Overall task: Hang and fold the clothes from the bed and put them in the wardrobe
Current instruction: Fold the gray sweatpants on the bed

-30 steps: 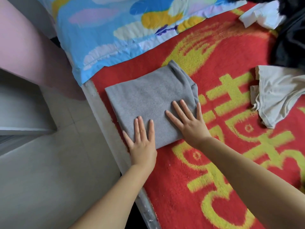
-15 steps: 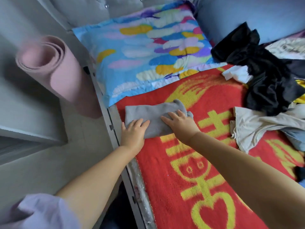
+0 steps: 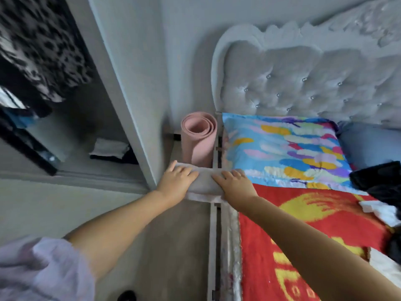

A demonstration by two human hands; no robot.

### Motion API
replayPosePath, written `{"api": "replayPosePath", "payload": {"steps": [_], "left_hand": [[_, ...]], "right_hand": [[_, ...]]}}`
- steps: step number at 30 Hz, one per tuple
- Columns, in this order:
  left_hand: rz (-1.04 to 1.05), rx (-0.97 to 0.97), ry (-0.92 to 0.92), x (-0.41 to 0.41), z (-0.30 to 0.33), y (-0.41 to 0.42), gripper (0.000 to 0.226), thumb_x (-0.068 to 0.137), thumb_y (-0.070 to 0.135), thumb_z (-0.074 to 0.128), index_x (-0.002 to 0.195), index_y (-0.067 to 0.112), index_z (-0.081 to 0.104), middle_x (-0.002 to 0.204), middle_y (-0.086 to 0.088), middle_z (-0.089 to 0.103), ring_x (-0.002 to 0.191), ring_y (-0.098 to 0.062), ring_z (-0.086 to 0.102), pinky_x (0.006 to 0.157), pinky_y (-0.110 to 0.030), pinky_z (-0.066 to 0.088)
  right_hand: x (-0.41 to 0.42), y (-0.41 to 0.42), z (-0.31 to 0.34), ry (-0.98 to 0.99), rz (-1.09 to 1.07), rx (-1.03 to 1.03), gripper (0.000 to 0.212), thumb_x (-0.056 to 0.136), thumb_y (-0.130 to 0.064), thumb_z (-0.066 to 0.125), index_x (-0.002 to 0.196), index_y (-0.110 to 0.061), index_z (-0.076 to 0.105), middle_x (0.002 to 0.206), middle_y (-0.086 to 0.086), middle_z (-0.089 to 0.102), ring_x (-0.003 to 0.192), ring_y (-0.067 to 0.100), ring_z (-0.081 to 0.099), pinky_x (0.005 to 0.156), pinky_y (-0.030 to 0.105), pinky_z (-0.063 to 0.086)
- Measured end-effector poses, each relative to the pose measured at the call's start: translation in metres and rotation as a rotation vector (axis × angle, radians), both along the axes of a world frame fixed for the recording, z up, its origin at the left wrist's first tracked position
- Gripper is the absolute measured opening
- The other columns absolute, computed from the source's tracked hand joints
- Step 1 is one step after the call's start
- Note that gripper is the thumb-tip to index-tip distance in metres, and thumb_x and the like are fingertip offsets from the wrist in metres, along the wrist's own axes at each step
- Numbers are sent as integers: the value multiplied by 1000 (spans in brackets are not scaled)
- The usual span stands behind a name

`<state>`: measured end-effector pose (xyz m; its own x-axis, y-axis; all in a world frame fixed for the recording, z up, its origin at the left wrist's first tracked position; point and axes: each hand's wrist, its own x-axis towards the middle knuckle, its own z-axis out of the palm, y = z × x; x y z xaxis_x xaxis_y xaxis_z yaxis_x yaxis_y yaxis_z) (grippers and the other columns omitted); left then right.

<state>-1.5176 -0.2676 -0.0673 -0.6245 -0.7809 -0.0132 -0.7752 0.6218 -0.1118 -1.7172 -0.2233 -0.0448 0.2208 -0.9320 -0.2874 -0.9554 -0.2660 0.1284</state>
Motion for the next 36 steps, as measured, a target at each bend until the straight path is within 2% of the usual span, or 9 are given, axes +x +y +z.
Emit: {"api": "replayPosePath", "payload": {"steps": [3,11,13,18,26,28,30,32,36], "left_hand": [[3,-155,97,78,25,-1,48,59,9,81,106,15,72,94,-4,70,82,-25,68,90,-38,52],[134,-228,20,287,36,-21,43,53,9,77,95,16,76,85,-4,71,74,-24,69,79,-34,56],[129,-238,24,333,38,-30,32,63,10,62,91,17,77,81,-2,71,70,-22,69,73,-32,57],[118,-173,-22,414,42,-63,49,68,14,34,87,18,78,79,-1,72,65,-20,69,67,-27,57],[118,-94,-130,457,-4,-172,39,59,21,57,92,24,78,81,4,72,67,-16,69,71,-23,56],[108,-81,-141,460,-21,-211,42,63,21,50,95,26,77,79,3,71,66,-16,68,73,-24,56],[153,5,-165,467,-43,-252,52,76,13,41,119,26,67,101,-1,68,88,-21,67,93,-30,49],[237,142,-225,477,-72,-293,57,89,13,42,144,25,38,135,-6,49,121,-29,49,114,-37,24],[285,269,-238,485,-110,-364,62,90,20,47,148,25,25,145,-5,39,127,-31,41,115,-39,16]], "right_hand": [[73,-25,13,-40,85,5,67,93,-15,52,150,-27,19,145,10,37,132,33,34,110,40,28],[279,-81,14,-31,266,-36,76,83,-15,63,146,-29,22,141,6,37,126,32,40,109,43,30],[326,-95,10,-57,269,-13,76,85,-16,61,147,-30,20,144,6,36,128,32,38,110,43,30],[412,-133,-4,-50,272,12,78,86,-13,59,150,-30,18,146,8,36,127,33,40,109,45,29],[456,-233,-48,-86,227,75,76,90,-10,50,152,-29,12,149,9,31,130,35,36,111,45,26],[461,-267,-64,-123,205,104,75,91,-10,49,152,-31,11,148,8,32,130,34,36,111,43,26],[465,-302,-78,-141,197,141,75,90,-10,49,152,-31,12,149,8,32,131,33,35,113,43,24],[473,-336,-92,-168,167,171,75,89,-8,50,151,-32,16,149,6,33,131,32,35,113,42,24],[486,-410,-127,-119,152,235,82,89,-12,57,152,-36,11,151,6,29,133,36,32,112,42,27]]}}
